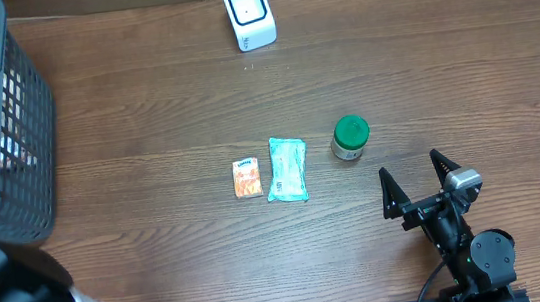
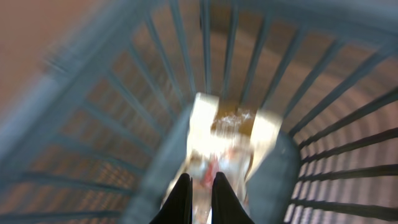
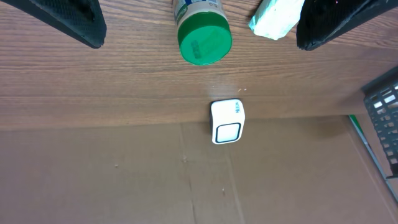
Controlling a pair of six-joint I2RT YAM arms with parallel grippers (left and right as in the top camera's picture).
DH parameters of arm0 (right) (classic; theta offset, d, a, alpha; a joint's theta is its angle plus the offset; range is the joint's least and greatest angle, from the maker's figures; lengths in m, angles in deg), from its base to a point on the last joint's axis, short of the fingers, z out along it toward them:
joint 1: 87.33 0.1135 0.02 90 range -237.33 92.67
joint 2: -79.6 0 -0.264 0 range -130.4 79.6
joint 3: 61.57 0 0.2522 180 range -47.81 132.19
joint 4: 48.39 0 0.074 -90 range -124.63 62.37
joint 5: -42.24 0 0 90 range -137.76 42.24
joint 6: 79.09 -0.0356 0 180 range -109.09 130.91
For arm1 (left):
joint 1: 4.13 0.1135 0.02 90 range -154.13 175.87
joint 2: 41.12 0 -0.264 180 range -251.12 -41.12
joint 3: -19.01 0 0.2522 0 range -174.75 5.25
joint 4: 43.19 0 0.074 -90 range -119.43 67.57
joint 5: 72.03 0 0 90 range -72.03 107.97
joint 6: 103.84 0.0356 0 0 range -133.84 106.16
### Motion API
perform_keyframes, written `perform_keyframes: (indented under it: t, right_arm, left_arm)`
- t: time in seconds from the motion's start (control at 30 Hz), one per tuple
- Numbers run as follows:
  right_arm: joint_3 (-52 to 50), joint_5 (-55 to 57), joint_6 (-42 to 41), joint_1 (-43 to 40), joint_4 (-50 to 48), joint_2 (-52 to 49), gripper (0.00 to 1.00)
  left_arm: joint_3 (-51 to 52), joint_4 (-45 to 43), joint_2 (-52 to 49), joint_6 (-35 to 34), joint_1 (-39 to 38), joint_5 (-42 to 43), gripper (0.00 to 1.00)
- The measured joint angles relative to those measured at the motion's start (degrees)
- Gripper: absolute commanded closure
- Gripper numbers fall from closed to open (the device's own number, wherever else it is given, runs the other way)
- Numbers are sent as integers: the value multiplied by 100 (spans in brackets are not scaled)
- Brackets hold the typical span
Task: Scan the item barcode
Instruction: 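Grasp the beige Pantree bag and red stick with the left gripper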
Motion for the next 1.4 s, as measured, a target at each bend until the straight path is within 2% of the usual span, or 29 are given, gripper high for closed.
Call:
perform_keyframes:
  t: [0.2, 0.37, 0.43, 0.47, 0.53, 0.57, 0.6, 0.77, 0.93, 1.2, 1.33, 1.37, 1.4]
  right_arm:
    - [0, 0, 2, 0, 0, 0, 0]
    - [0, -2, 0, 0, -2, 0, 0]
    - [0, -2, 0, 0, 0, 0, 0]
    - [0, 0, 2, 0, 0, 0, 0]
    - [0, -2, 0, 0, -2, 0, 0]
    - [0, -2, 2, 0, 0, 0, 0]
    - [0, 0, 0, 0, 0, 0, 0]
    - [0, -2, 2, 0, 2, 0, 0]
    - [0, -2, 0, 0, 0, 0, 0]
    - [0, -2, -2, 0, 2, 0, 0]
    - [0, 0, 0, 0, 2, 0, 0]
    - [0, -2, -2, 0, -2, 0, 0]
    - [0, -2, 2, 0, 0, 0, 0]
  left_arm:
    - [-66, 317, 601, -256, 0, -24, 95]
    - [63, 588, 566, -332, -2, -24, 81]
    - [195, 584, 525, -372, -2, -22, 45]
    - [251, 584, 487, -378, -2, -31, 31]
    - [374, 568, 354, -393, -2, -39, 18]
    - [433, 544, 234, -426, -2, -44, 4]
    - [463, 540, 96, -446, -2, -42, 0]
    - [525, 391, -776, -525, -2, -48, 0]
    - [608, -157, -1585, -861, -13, -15, 0]
    - [616, -721, -2142, -1307, -168, -94, 0]
    - [616, -776, -2540, -1314, -286, -216, 0]
    - [566, -800, -2586, -1316, -321, -284, 10]
    - [538, -769, -2599, -1316, -350, -317, 32]
